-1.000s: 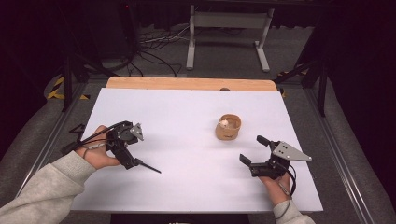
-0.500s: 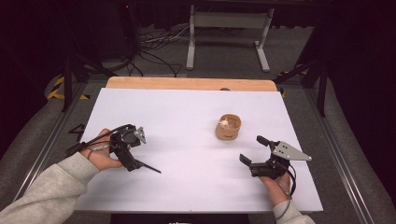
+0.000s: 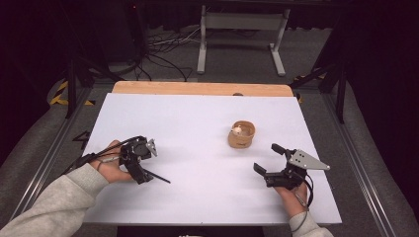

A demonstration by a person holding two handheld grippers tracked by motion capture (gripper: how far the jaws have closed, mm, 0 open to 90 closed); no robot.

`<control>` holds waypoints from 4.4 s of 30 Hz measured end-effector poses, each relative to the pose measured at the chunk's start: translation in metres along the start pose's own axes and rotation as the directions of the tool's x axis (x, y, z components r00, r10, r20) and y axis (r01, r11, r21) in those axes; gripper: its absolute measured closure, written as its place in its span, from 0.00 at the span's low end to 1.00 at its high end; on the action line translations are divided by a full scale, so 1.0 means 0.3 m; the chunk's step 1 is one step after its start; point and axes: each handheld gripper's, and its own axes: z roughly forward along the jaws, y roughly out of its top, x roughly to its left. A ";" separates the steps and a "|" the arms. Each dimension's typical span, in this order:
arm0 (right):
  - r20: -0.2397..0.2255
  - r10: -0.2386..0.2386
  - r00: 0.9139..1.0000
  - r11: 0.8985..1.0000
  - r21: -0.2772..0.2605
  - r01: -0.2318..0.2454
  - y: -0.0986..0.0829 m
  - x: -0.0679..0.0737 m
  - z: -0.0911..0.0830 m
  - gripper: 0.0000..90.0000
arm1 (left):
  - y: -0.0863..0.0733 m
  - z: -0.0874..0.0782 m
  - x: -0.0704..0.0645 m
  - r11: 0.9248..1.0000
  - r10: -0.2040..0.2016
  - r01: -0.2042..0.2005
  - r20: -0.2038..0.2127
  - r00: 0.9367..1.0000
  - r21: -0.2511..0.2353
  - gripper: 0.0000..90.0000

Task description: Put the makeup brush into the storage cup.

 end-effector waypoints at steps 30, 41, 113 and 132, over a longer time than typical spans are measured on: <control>-0.017 0.012 1.000 1.000 -0.006 -0.012 0.000 0.000 -0.002 0.00 | -0.003 0.041 -0.010 0.997 0.055 -0.055 -0.001 0.998 0.052 0.38; -0.021 0.015 1.000 1.000 -0.008 -0.015 -0.001 -0.001 -0.001 0.00 | 0.003 0.042 -0.021 0.995 0.086 -0.086 0.014 0.996 0.054 0.51; -0.261 -0.130 0.957 0.987 0.060 0.151 0.064 0.152 0.087 0.04 | 0.354 -0.122 -0.221 0.932 0.357 -0.353 0.045 0.933 -0.079 0.92; -0.388 -0.155 0.909 0.974 0.095 0.207 0.061 0.222 0.148 0.16 | 0.424 -0.101 -0.283 0.917 0.396 -0.390 0.065 0.916 -0.082 0.92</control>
